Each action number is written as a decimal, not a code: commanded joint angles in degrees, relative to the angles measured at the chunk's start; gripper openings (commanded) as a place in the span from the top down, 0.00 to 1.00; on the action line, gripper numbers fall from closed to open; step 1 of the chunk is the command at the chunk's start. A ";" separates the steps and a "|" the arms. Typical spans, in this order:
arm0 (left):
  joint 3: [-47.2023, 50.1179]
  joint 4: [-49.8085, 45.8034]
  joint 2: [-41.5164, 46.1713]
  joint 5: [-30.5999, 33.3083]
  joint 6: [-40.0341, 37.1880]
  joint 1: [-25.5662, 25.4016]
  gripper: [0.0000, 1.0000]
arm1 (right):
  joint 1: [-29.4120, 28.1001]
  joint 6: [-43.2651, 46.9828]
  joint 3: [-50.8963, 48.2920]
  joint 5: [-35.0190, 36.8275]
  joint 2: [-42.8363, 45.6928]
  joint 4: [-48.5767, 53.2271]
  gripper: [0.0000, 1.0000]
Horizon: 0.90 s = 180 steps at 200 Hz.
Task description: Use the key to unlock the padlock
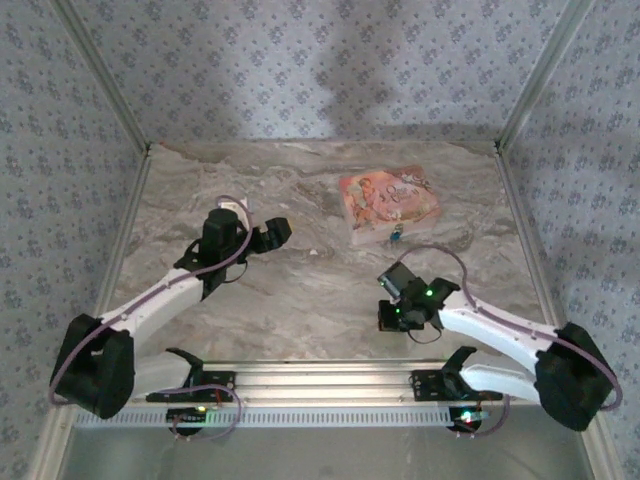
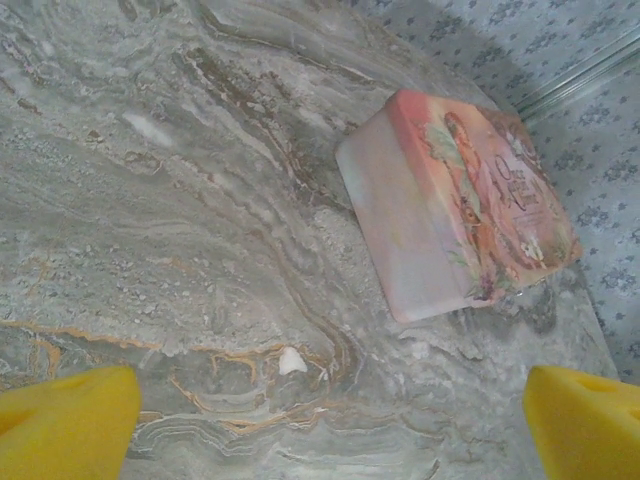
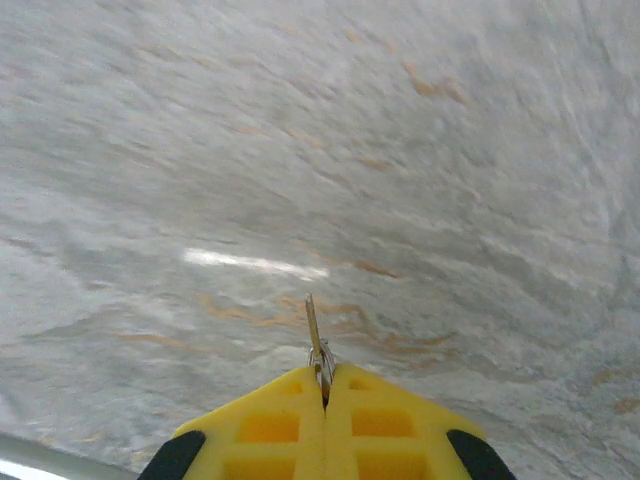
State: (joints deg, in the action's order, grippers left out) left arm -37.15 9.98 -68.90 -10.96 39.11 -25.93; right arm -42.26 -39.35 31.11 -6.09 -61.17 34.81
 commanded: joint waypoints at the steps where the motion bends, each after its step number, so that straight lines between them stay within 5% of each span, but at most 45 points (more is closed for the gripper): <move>1: -2.36 0.08 2.60 -2.28 -0.18 -0.25 0.03 | 2.92 7.15 0.80 -3.71 4.47 -5.26 1.00; 51: -4.83 5.49 3.70 -13.72 -0.38 -0.29 0.16 | 15.18 17.20 2.08 -19.39 6.42 -22.12 1.00; 100: -6.09 12.06 3.70 -22.89 1.28 -0.59 0.29 | 20.88 25.63 6.39 -34.53 2.82 -33.83 1.00; 139: -9.40 13.93 3.25 -27.90 0.34 -1.67 0.37 | 21.04 28.18 10.66 -44.20 -0.63 -41.32 1.00; 180: -12.86 13.64 1.01 -29.22 -2.25 -5.49 0.45 | 17.56 29.42 13.79 -45.20 -2.89 -42.98 1.00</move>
State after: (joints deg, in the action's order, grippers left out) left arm -46.83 21.26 -66.57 -36.88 39.24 -29.43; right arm -22.92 -12.29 42.41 -47.24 -63.09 -4.93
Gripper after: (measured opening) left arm 0.564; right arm 0.061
